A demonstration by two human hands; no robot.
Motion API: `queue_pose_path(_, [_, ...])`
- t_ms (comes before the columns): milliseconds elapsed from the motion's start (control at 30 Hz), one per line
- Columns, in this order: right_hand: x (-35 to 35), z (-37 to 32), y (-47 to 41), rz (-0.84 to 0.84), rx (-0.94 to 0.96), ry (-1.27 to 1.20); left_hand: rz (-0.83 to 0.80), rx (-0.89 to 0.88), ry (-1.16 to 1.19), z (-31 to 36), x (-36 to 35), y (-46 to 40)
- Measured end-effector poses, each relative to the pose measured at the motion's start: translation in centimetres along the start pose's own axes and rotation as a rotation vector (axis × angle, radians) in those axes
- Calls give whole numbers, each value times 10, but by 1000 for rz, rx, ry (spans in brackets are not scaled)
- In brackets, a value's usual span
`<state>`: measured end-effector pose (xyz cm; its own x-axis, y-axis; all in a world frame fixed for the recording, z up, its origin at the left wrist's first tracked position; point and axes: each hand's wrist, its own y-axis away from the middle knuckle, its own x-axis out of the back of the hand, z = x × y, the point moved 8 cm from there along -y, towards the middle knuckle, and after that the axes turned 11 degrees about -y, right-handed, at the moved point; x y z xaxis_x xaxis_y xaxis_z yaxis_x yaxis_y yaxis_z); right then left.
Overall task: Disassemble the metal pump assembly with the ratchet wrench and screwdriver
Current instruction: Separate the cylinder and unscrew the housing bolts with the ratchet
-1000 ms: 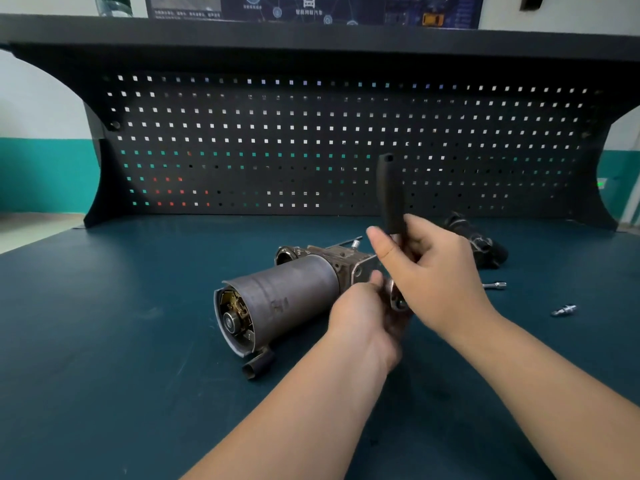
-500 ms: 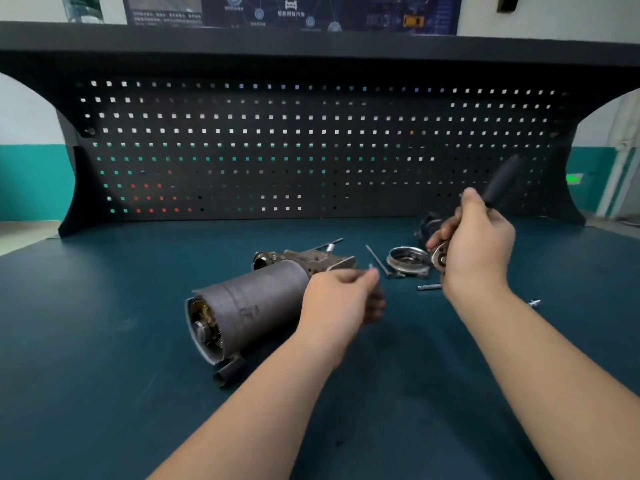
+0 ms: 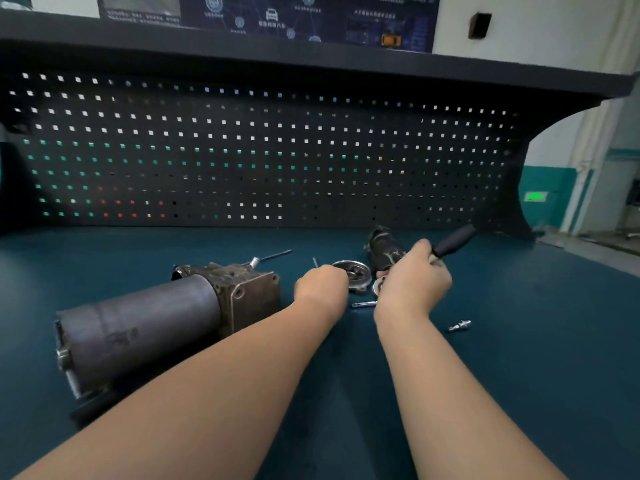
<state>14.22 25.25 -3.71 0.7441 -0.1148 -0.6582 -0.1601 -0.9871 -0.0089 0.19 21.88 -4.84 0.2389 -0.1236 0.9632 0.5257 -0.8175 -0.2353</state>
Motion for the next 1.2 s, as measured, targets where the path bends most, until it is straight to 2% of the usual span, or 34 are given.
queue_pose_path(100, [-5,0,4,-27,-8,13,-30,7,20,-4,-5,1])
queue_pose_path(200, [-5,2,7,-37,-33,20,37,6,24,-12,8,11])
queue_pose_path(367, [-11,24,19,-140,-310,-19,509,-25,-177,-55,74,60])
queue_pose_path(400, [-13,30,24,-179,-380,2,506,14,-199,-72,82,67])
queue_pose_path(433, [-15,36,28,-223,-440,36,427,77,-197,-92,85,72])
queue_pose_path(533, [-22,54,45,-372,-564,147,-83,286,-46,-153,68,82])
queue_pose_path(600, [-25,64,55,-456,-621,205,-346,266,-24,-171,56,98])
queue_pose_path(667, [-25,69,58,-491,-603,299,-461,216,-127,-184,45,116])
queue_pose_path(733, [-25,65,51,-492,-451,447,-458,210,-199,-193,35,130])
queue_pose_path(833, [-27,51,41,-483,-168,609,-233,205,-277,-195,35,133])
queue_pose_path(933, [-24,40,31,-475,-31,664,-89,161,-344,-192,40,132])
queue_pose_path(1000, [-18,32,19,-428,56,874,-54,123,-341,-195,40,132])
queue_pose_path(1067, [-9,27,5,-366,84,1083,-25,89,-337,-199,40,131])
queue_pose_path(1200, [8,38,-24,-309,-78,1250,9,32,-345,-208,40,133])
